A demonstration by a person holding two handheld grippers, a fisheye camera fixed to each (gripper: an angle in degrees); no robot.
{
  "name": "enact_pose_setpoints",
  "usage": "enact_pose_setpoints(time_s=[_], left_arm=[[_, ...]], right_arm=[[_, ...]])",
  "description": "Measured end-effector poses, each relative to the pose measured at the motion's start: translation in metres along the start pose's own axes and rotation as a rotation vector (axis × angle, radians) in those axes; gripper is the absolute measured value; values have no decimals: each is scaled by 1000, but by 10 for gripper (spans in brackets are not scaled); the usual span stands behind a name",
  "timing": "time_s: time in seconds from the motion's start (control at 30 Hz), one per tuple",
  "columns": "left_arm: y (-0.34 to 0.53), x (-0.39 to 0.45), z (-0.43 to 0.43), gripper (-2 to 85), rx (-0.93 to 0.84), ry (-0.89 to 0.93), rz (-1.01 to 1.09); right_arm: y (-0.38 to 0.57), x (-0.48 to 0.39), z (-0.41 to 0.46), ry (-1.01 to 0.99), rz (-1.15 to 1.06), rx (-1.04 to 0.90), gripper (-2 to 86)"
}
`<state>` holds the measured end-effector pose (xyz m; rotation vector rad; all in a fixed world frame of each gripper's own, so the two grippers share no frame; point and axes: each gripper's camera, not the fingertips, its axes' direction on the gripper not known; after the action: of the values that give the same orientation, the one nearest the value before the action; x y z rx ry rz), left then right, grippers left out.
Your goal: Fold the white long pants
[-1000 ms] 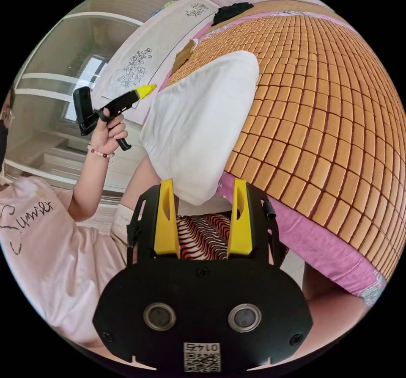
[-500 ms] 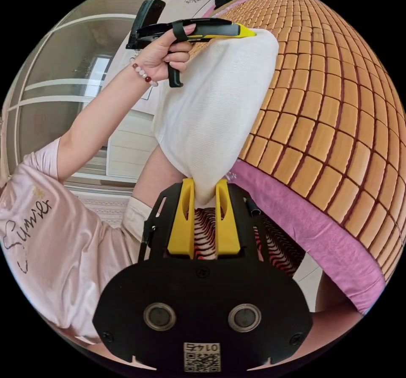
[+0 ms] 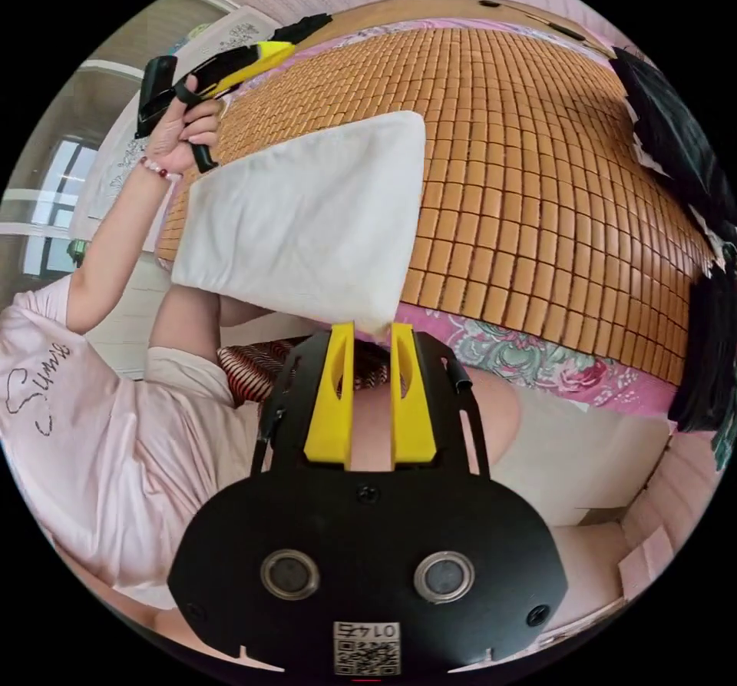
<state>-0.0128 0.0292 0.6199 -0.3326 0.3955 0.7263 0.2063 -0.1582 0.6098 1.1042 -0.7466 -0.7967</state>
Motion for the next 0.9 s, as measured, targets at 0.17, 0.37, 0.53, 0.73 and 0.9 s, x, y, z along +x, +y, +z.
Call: enact_pose_setpoints(time_s=[0.17,0.37,0.53,0.73,0.9], left_arm=[[63,66,-43,16,-50,-290,262],[160,95,-3,-9,-232,-303,203],[185,105,37,-10,-232,-264,136],[207,90,115,-10,-412,-441,269],[204,107,117,-10,-437,-419,301]], right_arm=[[-20,-73,-5,136,-187,116,5],[-94,-220,52,194,-618,139,-3],[-158,-284,84,270,-638,89,-4],[-201,-310,118,242,-623,-186,-4],[-226,-320,106,298,-647,-214,-5]])
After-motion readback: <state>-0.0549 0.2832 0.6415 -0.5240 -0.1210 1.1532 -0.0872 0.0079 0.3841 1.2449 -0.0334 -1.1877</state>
